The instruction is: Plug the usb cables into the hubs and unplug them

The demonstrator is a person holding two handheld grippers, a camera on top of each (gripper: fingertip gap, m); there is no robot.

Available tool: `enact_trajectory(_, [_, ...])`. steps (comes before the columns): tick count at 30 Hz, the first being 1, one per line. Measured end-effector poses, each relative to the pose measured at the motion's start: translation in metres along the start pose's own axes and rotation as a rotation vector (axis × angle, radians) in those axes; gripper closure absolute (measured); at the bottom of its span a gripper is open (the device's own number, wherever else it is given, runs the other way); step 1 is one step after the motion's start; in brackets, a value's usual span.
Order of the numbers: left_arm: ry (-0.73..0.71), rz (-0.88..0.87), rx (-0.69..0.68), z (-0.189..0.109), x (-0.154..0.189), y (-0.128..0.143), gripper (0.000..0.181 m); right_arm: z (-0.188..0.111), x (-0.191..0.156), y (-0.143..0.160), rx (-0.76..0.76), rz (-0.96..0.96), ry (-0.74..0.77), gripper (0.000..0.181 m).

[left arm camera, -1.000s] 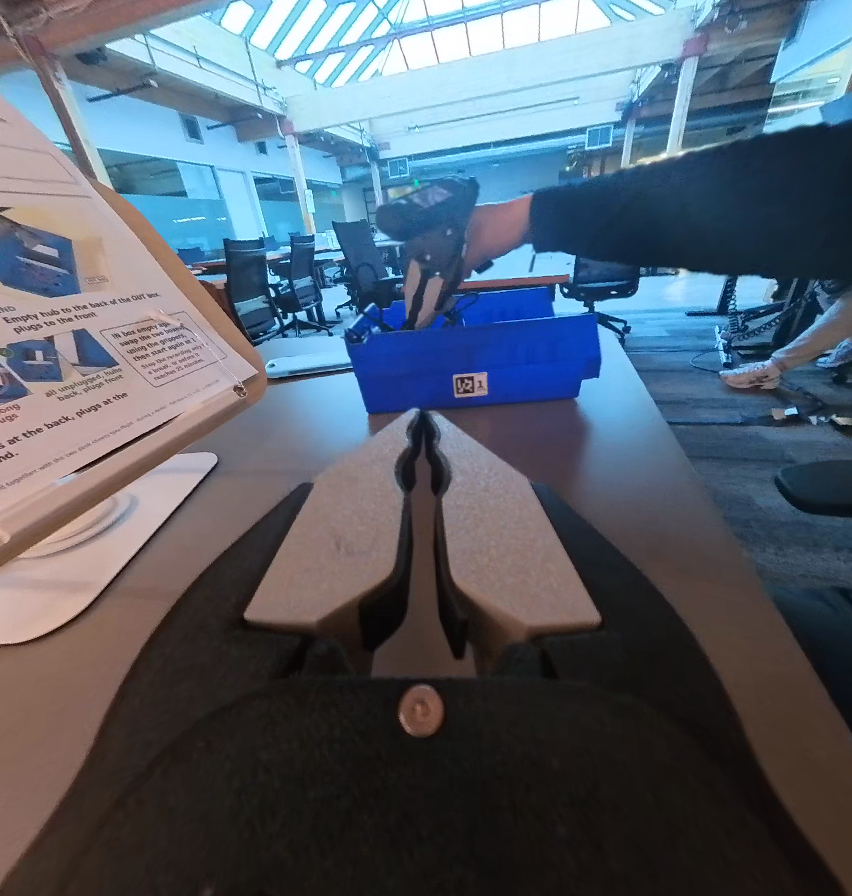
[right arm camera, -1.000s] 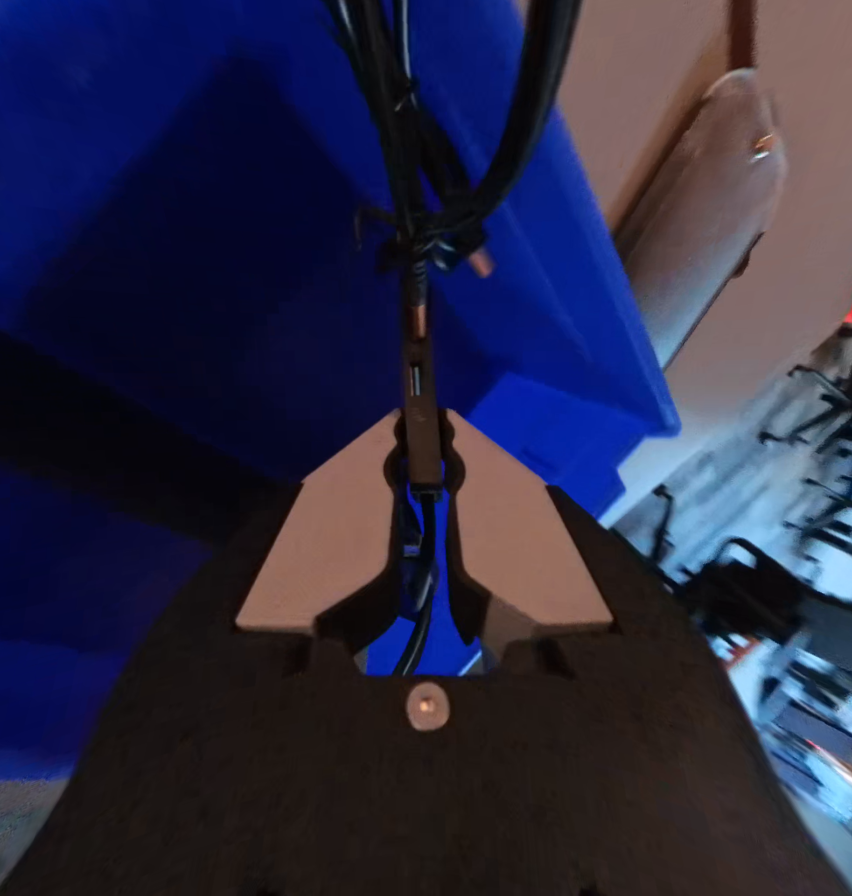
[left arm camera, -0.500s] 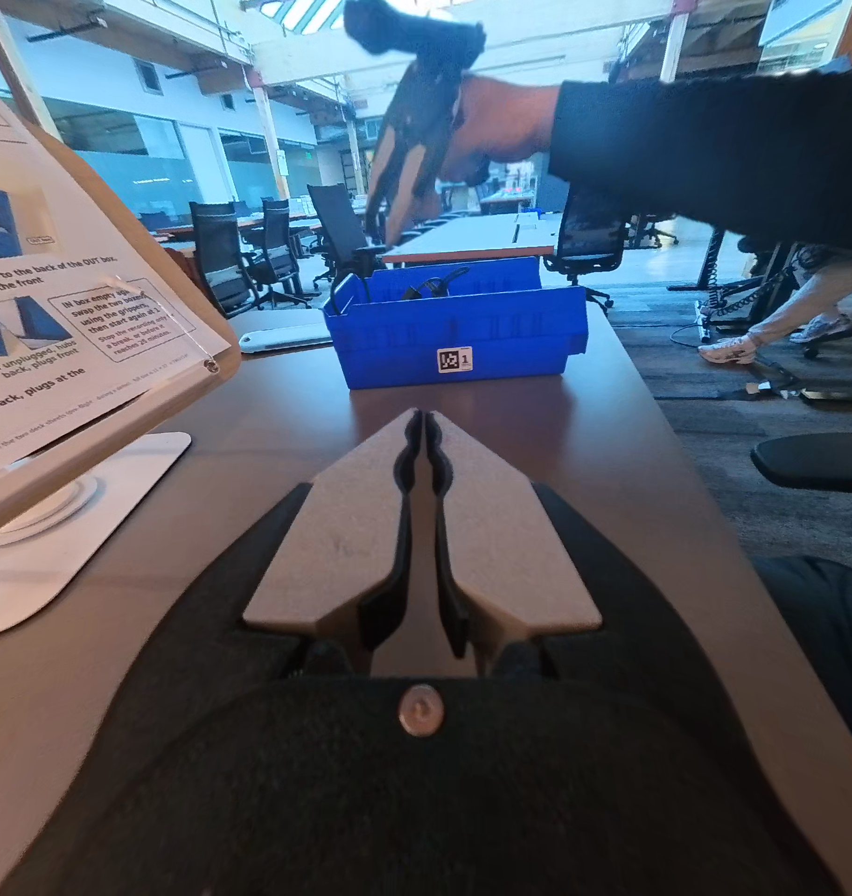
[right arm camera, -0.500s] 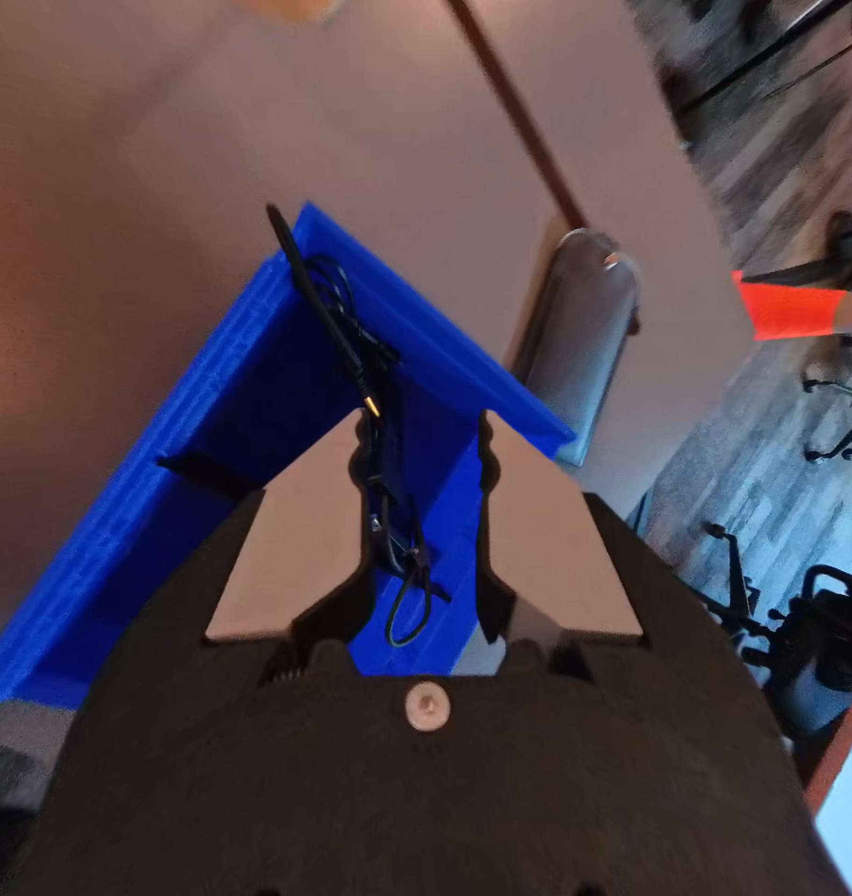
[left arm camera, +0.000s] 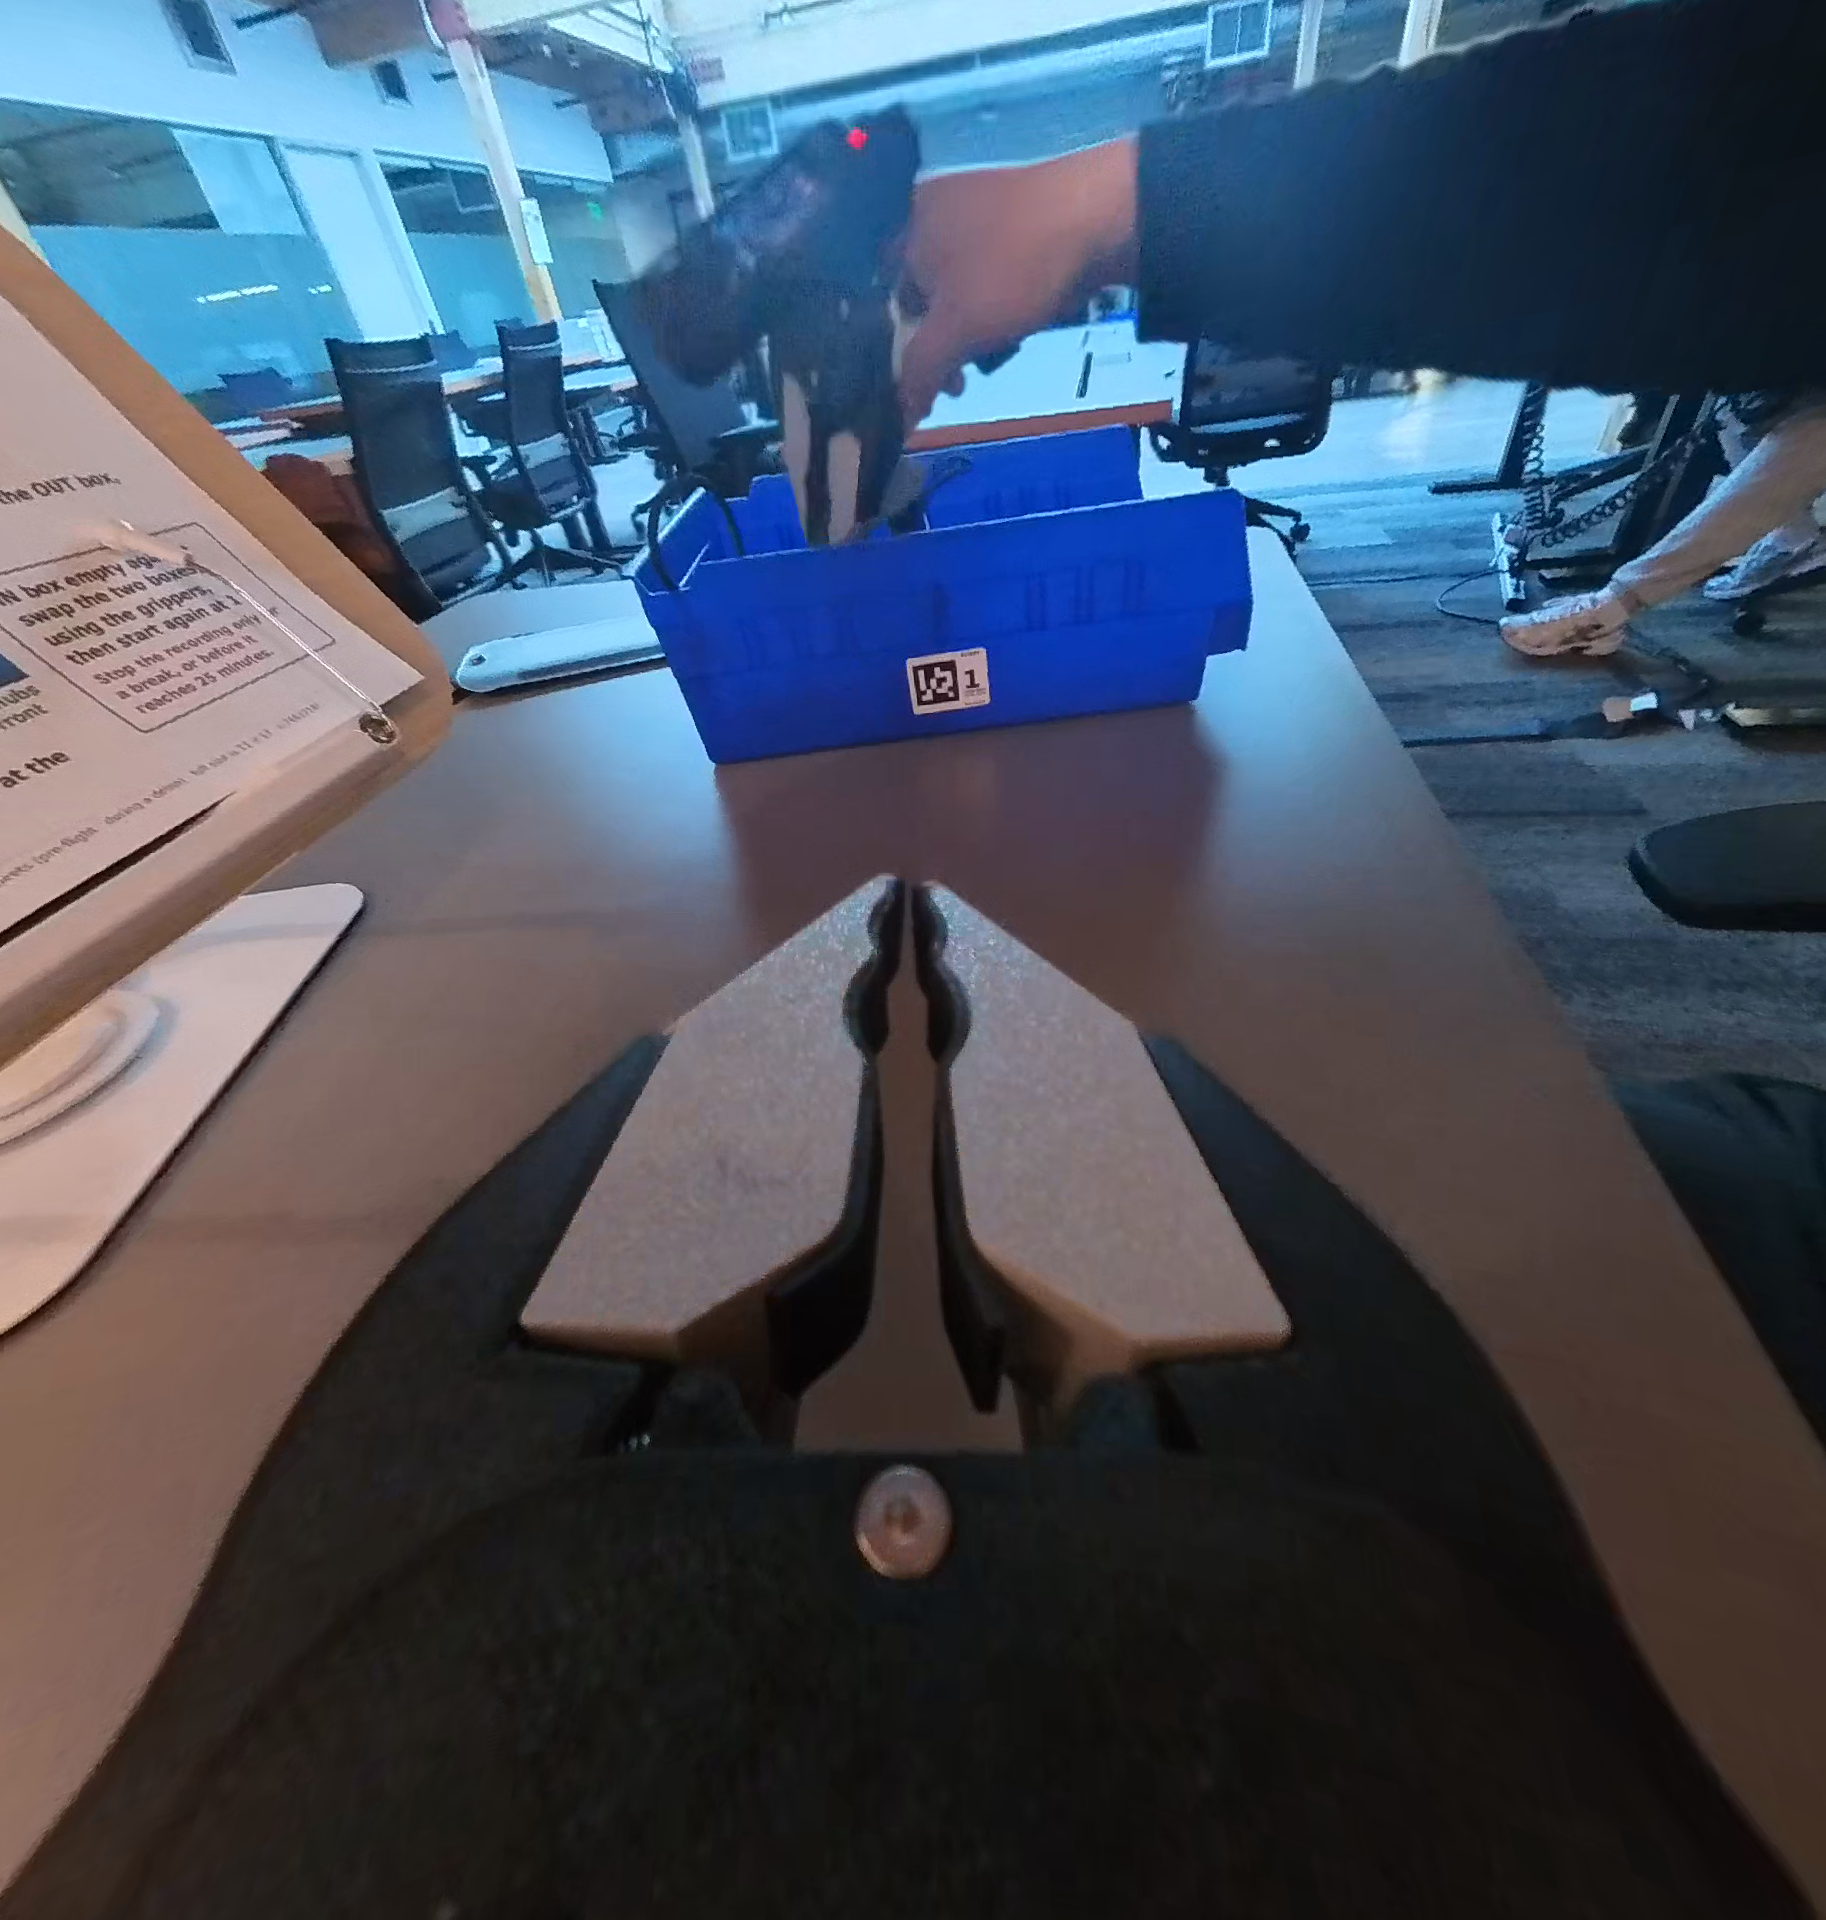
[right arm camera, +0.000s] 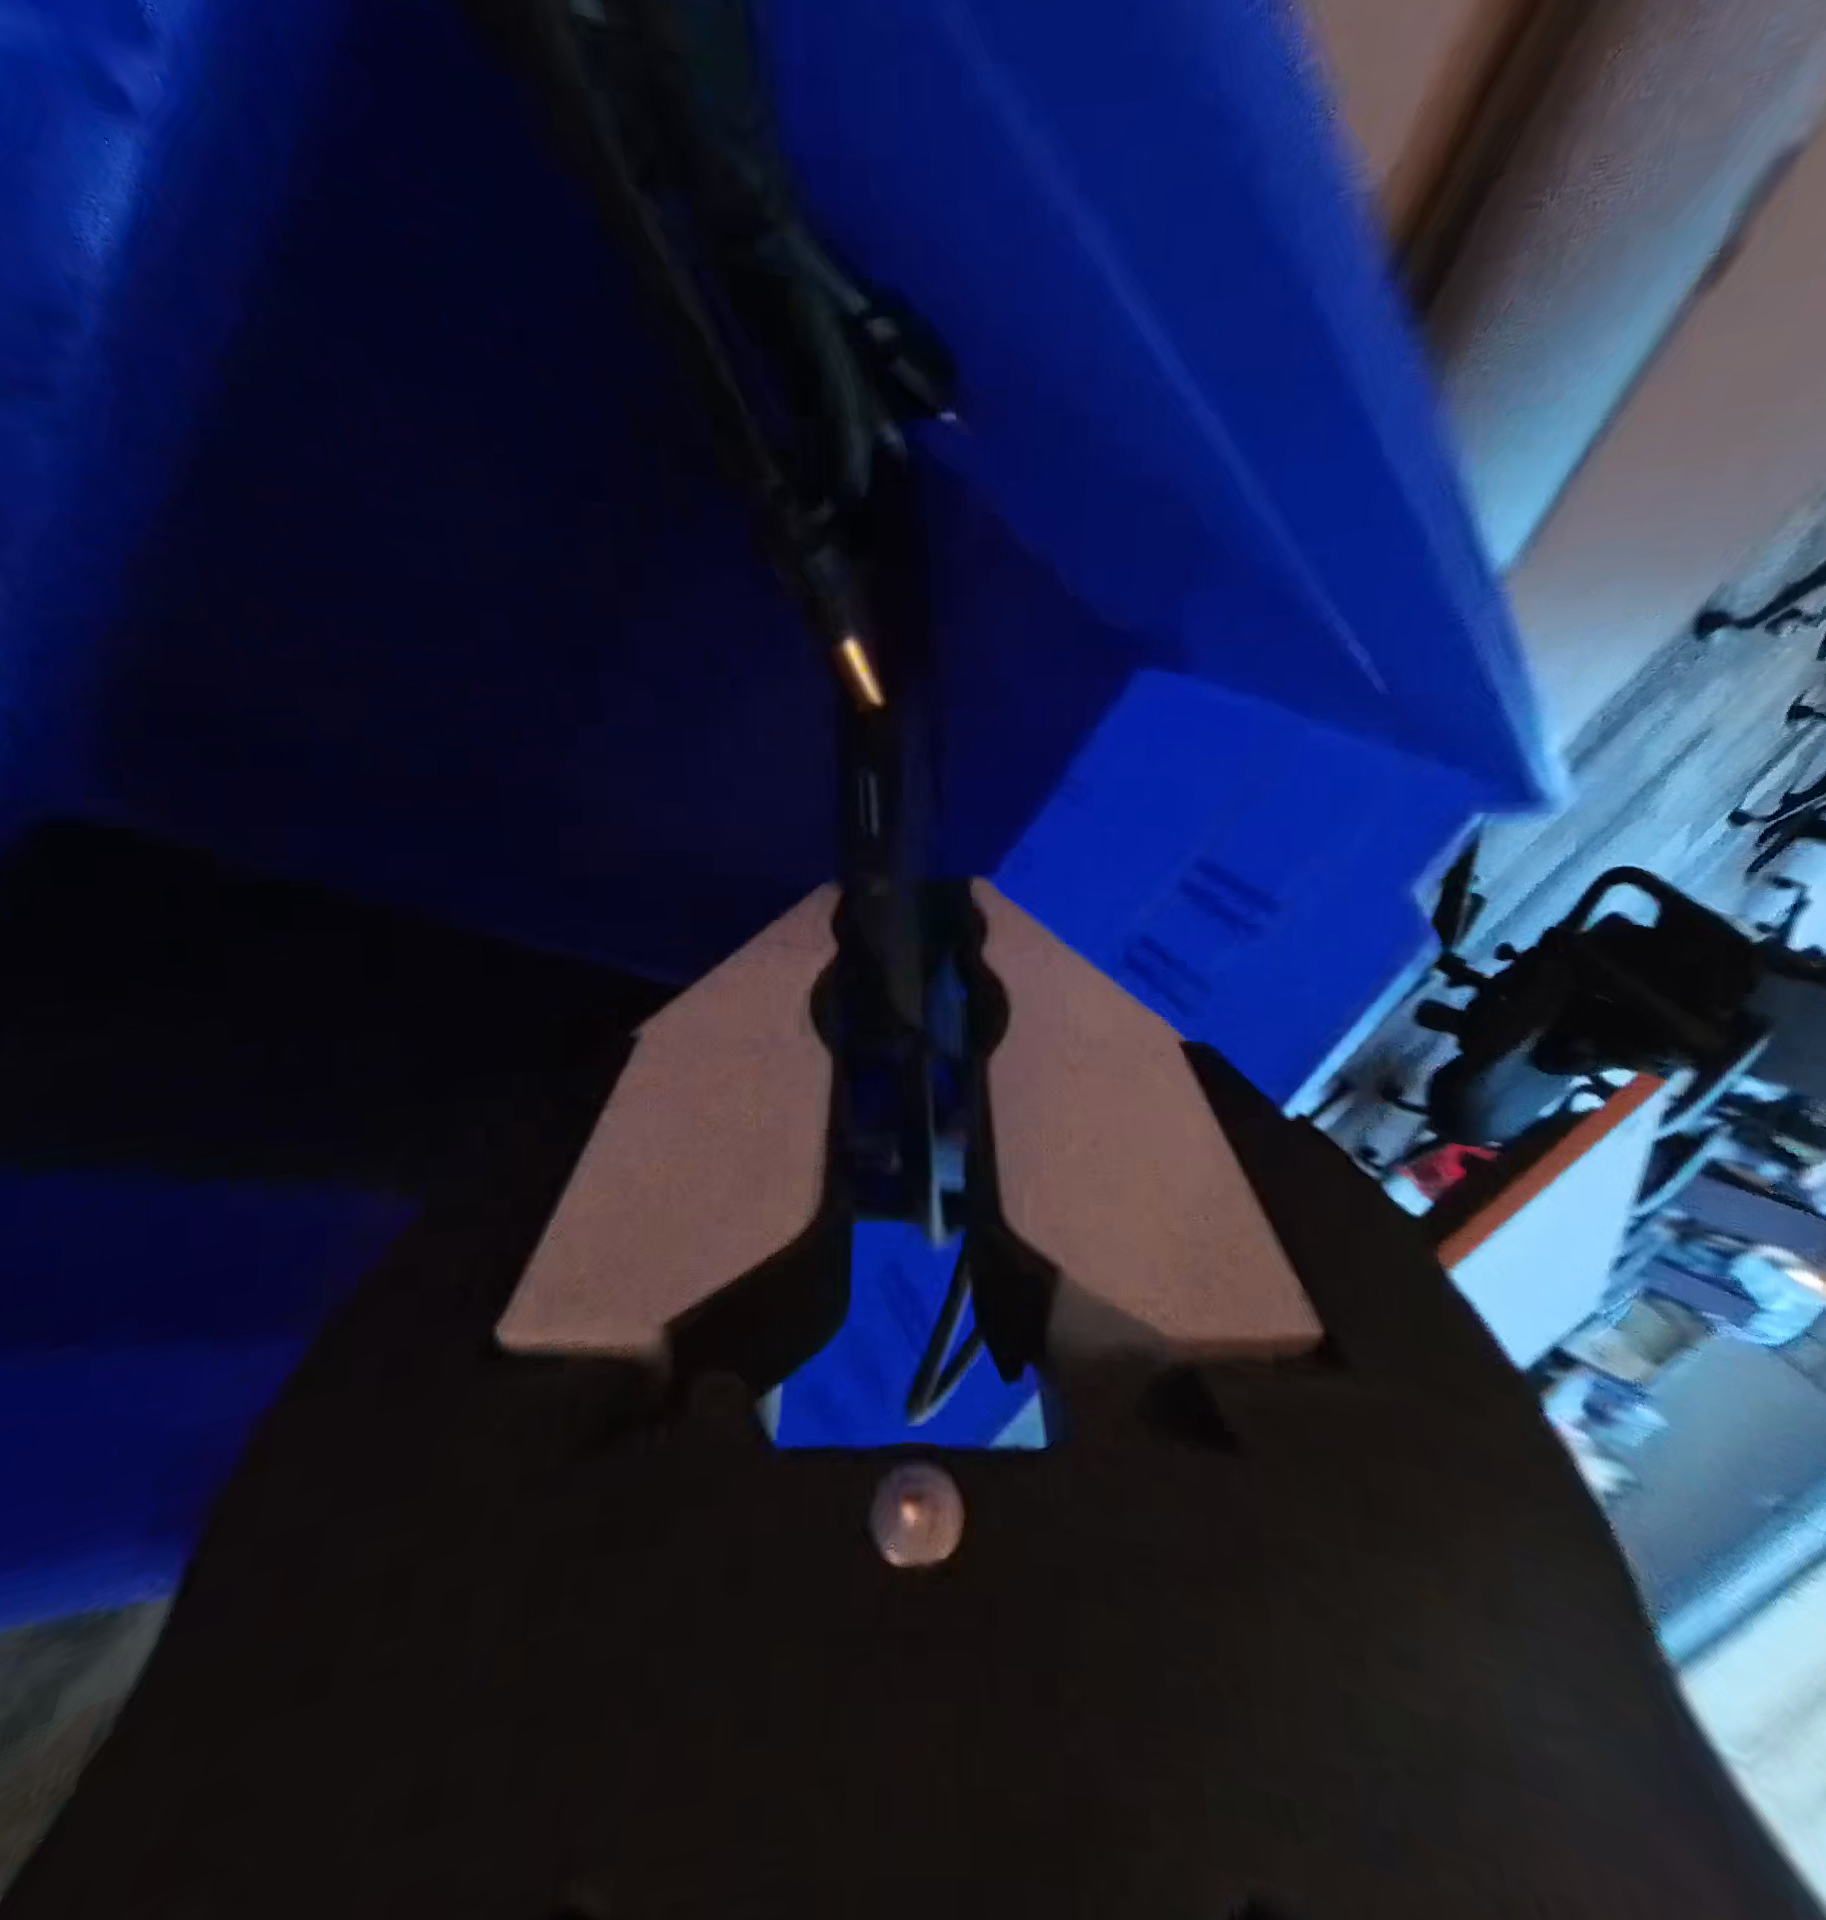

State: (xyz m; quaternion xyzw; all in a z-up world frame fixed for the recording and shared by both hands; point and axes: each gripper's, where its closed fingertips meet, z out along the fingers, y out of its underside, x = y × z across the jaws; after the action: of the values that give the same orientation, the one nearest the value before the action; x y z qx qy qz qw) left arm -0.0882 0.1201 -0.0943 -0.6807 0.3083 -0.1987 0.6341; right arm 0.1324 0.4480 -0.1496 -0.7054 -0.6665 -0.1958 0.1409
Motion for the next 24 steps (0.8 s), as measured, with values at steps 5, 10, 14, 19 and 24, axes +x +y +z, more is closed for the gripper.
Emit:
enact_trajectory(5, [0.012,0.002,0.002,0.0,0.002,-0.001,0.181,0.032,-0.01,-0.002,-0.119,-0.166,0.016,0.164])
enact_trajectory(10, [0.021,0.01,-0.01,0.001,0.004,0.0,0.181,0.016,0.001,-0.005,-0.089,-0.117,0.034,0.163])
enact_trajectory(14, [0.023,0.0,-0.028,0.003,0.004,0.005,0.181,-0.033,0.01,-0.021,0.141,0.017,0.037,0.14])
enact_trajectory(19, [0.046,-0.006,-0.072,0.009,0.01,0.011,0.17,-0.111,0.009,-0.044,0.447,0.203,0.083,0.123])
enact_trajectory(24, [0.054,-0.002,-0.132,0.016,0.014,0.022,0.154,-0.208,-0.09,-0.143,1.016,0.262,-0.244,0.103])
